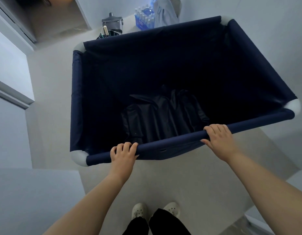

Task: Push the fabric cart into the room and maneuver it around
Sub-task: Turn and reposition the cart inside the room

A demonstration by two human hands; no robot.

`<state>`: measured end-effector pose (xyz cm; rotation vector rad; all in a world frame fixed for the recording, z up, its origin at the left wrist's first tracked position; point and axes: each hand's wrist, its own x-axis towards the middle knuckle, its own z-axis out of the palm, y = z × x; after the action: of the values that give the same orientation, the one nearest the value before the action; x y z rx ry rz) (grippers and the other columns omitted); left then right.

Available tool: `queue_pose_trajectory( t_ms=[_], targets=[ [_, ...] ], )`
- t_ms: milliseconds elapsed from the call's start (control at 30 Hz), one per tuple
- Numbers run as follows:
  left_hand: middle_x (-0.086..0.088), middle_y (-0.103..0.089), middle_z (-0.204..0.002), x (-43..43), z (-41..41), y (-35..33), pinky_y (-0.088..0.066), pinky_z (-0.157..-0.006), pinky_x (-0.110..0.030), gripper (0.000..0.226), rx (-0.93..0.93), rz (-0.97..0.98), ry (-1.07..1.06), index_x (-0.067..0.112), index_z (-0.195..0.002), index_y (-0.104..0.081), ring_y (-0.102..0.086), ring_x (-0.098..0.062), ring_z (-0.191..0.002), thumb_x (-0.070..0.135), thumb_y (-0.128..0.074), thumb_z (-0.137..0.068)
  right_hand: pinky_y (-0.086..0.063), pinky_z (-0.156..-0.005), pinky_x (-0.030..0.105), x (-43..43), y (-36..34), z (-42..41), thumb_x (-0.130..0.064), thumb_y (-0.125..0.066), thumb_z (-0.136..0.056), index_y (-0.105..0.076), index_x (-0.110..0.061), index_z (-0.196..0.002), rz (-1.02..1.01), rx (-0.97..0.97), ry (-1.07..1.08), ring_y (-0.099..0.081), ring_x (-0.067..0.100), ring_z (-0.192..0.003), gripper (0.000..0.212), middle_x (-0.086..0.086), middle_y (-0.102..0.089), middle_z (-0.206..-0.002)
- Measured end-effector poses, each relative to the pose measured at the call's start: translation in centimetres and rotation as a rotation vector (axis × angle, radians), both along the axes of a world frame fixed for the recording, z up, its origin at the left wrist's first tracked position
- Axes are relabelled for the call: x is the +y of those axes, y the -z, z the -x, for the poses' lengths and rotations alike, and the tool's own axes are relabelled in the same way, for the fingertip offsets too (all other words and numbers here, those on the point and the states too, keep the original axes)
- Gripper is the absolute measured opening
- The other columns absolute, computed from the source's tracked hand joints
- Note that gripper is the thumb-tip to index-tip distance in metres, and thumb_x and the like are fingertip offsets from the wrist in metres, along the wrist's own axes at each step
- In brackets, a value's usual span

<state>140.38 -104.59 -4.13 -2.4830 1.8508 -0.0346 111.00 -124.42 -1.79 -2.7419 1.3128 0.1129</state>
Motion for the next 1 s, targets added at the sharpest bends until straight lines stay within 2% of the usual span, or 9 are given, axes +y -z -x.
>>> queue_pose_trajectory(
  t_ms=[467, 667, 733, 867, 1000],
  targets=[
    [-0.005, -0.066, -0.094, -3.8, 5.6, 0.4, -0.05, -0.079, -0.044, 0.049, 0.002, 0.029, 0.199, 0.018, -0.108, -0.061, -0.062, -0.028, -0.085, 0.031, -0.081, -0.065, -0.042, -0.094, 0.045, 2.3, -0.2, 9.0, -0.038, -0.063, -0.082, -0.054, -0.005, -0.113, -0.018, 0.024, 0.189, -0.055, 0.03, -0.1, 0.046, 0.012, -0.06, -0.104],
    [-0.001, -0.064, -0.095, -5.2, 8.1, 1.4, -0.049, -0.081, -0.044, 0.052, 0.023, 0.041, 0.326, 0.021, -0.112, -0.054, -0.059, -0.025, -0.087, 0.033, -0.078, -0.067, -0.043, -0.093, 0.045, 4.5, -0.1, 13.2, -0.037, -0.066, -0.08, -0.055, -0.005, -0.111, -0.009, 0.002, 0.306, -0.056, 0.03, -0.098, 0.045, 0.011, -0.061, -0.103],
    [-0.001, -0.063, -0.095, -5.6, 8.9, 1.6, -0.048, -0.082, -0.044, 0.052, 0.029, 0.037, 0.367, 0.022, -0.113, -0.051, -0.058, -0.025, -0.087, 0.034, -0.077, -0.068, -0.042, -0.093, 0.045, 5.5, 0.0, 14.6, -0.041, -0.061, -0.082, -0.055, -0.006, -0.111, -0.007, -0.001, 0.351, -0.056, 0.031, -0.099, 0.046, 0.011, -0.06, -0.103],
    [-0.001, -0.062, -0.095, -6.6, 10.8, 1.6, -0.048, -0.081, -0.043, 0.051, 0.031, 0.019, 0.453, 0.022, -0.113, -0.05, -0.058, -0.025, -0.086, 0.035, -0.075, -0.07, -0.043, -0.091, 0.045, 7.5, -0.2, 17.1, -0.051, -0.034, -0.083, -0.055, -0.006, -0.11, -0.021, 0.019, 0.425, -0.057, 0.03, -0.097, 0.057, 0.011, -0.061, -0.101],
    [-0.002, -0.064, -0.093, -7.4, 12.7, 1.2, -0.05, -0.078, -0.043, 0.051, 0.023, 0.002, 0.543, 0.02, -0.111, -0.055, -0.06, -0.026, -0.084, 0.035, -0.077, -0.068, -0.045, -0.09, 0.046, 9.6, -0.2, 19.3, -0.05, -0.038, -0.083, -0.056, -0.005, -0.109, -0.024, 0.03, 0.506, -0.058, 0.031, -0.096, 0.055, 0.011, -0.062, -0.099]
  ],
)
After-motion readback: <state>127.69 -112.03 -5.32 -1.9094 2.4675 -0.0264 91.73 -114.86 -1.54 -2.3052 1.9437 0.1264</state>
